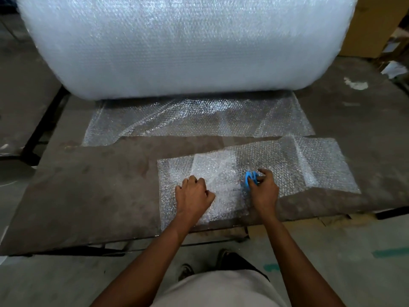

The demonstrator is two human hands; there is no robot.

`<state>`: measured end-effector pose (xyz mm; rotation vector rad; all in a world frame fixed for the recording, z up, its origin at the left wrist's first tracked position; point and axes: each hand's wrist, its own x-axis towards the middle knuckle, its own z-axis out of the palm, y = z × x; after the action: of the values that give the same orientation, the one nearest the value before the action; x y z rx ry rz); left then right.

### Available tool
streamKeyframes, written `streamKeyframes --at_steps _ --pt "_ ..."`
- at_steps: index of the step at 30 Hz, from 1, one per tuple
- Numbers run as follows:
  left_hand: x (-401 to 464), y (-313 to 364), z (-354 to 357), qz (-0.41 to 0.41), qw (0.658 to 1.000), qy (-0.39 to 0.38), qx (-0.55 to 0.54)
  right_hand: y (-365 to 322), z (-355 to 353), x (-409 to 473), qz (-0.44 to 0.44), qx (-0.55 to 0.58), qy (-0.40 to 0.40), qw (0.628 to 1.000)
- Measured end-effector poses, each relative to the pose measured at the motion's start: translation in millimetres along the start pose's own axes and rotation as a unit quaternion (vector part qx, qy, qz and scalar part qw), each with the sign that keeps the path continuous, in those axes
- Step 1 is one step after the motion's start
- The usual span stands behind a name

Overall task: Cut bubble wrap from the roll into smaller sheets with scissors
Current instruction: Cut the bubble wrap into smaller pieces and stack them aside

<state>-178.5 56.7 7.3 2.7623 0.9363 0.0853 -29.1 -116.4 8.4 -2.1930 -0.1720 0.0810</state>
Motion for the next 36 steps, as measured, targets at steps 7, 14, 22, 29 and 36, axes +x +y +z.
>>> streamKeyframes --at_steps 7,14,22,29,36 --pt "2.6 -1.6 -17.8 -0.088 0.967 0.064 -0.229 20.3 -19.7 32.9 -0.105 -0.198 -0.049 0.973" --pt "9.9 2.0 -22.1 -0.099 0.897 0.031 -0.429 44.1 -19.2 47.3 -0.198 -0.320 -0.076 0.923" --pt "18.6 40.1 -18.2 0.007 0.961 -0.045 -0.274 -45.4 -11.2 13.7 0.046 0.057 -0.306 0.949" --pt "21.0 48.0 7.1 0.018 0.971 -0.001 -0.240 -33.2 30.9 19.4 0.029 0.047 -0.244 0.968" --pt "1.8 31.2 15.6 -0.289 0.947 0.014 -0.144 -24.6 37.4 31.9 -0.080 -0.174 -0.162 0.968"
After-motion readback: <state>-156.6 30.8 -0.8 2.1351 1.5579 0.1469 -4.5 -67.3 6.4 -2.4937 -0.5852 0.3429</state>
